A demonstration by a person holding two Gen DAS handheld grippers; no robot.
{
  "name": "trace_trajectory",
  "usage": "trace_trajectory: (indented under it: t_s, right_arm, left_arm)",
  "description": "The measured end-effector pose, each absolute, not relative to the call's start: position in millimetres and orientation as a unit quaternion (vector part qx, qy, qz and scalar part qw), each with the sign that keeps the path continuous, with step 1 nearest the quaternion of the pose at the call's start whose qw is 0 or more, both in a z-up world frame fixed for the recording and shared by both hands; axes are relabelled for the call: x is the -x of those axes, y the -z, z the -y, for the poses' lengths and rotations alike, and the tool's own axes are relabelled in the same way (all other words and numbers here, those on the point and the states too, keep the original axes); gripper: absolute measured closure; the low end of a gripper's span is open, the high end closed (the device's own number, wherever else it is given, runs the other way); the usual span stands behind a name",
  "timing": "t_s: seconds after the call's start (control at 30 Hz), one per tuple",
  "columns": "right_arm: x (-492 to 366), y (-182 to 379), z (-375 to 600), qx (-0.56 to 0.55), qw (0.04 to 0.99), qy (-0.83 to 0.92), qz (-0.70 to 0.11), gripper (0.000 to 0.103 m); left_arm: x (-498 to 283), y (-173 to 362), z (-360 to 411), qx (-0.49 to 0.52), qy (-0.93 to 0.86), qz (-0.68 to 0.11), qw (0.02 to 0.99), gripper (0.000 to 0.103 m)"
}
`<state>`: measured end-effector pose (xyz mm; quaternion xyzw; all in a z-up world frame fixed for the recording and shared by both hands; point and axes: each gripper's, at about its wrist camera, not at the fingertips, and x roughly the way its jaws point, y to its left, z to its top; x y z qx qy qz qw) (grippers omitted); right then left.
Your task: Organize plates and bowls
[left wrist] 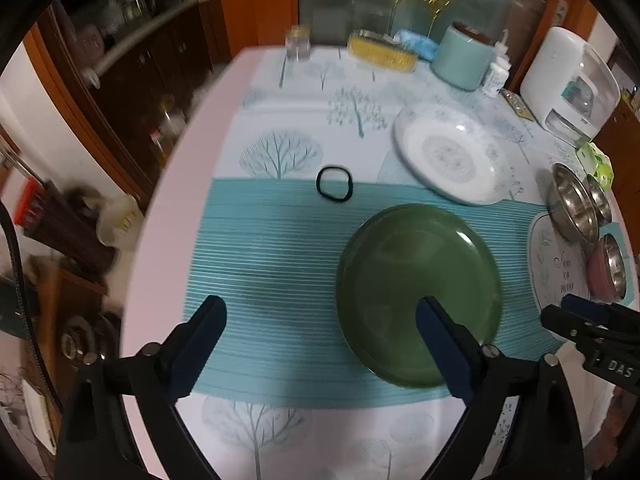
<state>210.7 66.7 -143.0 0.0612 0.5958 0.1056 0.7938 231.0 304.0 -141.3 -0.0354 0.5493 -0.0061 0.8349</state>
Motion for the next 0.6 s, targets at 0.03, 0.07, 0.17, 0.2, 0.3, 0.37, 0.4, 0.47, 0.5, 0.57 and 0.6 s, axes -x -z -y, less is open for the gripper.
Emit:
trace_trajectory:
  t_s: [0.03,0.07,0.17,0.2,0.3,0.37,0.4,0.47,0.5,0.57,0.6]
  right_arm:
    - [-218,151,-71,-0.060,0.789,-0.102,-0.602,0.050]
    - [-224,157,-73,-0.063,0.785,-0.101,-0.608,0.050]
    - [-238,173,-77,-0.074,0.775,-0.094,-0.621,0.050]
    - [-241,177,-78,-0.077,0.772,-0.093,-0.625,0.051]
    - [-250,190,-81,-0.087,0.758,-0.092,-0.640,0.060]
    - [-252,197,-82,-0.093,0.749,-0.093,-0.649,0.066]
    - [-252,200,-82,-0.097,0.745,-0.093,-0.653,0.067]
    - [-254,206,-81,-0.103,0.739,-0.094,-0.659,0.072]
    - [-254,208,-81,-0.106,0.736,-0.095,-0.662,0.077]
    - [-255,211,-80,-0.115,0.729,-0.101,-0.667,0.087]
    - [-255,213,-79,-0.118,0.727,-0.103,-0.668,0.088]
  left_arm:
    - [-236,149,-307,0.043,0.014,-0.557,0.829,0.016]
    - [-242,158,-310,0.052,0.024,-0.567,0.822,0.021]
    - [-257,182,-316,0.076,0.048,-0.593,0.800,0.033]
    - [-262,190,-317,0.083,0.055,-0.601,0.793,0.035]
    - [-271,206,-317,0.100,0.073,-0.619,0.776,0.042]
    - [-276,212,-316,0.106,0.083,-0.626,0.768,0.046]
    - [-278,215,-315,0.110,0.090,-0.630,0.764,0.047]
    - [-280,218,-313,0.115,0.100,-0.634,0.758,0.052]
    - [-282,220,-312,0.118,0.105,-0.637,0.755,0.058]
    - [-284,221,-310,0.122,0.115,-0.641,0.749,0.065]
    - [-285,223,-309,0.124,0.120,-0.644,0.746,0.068]
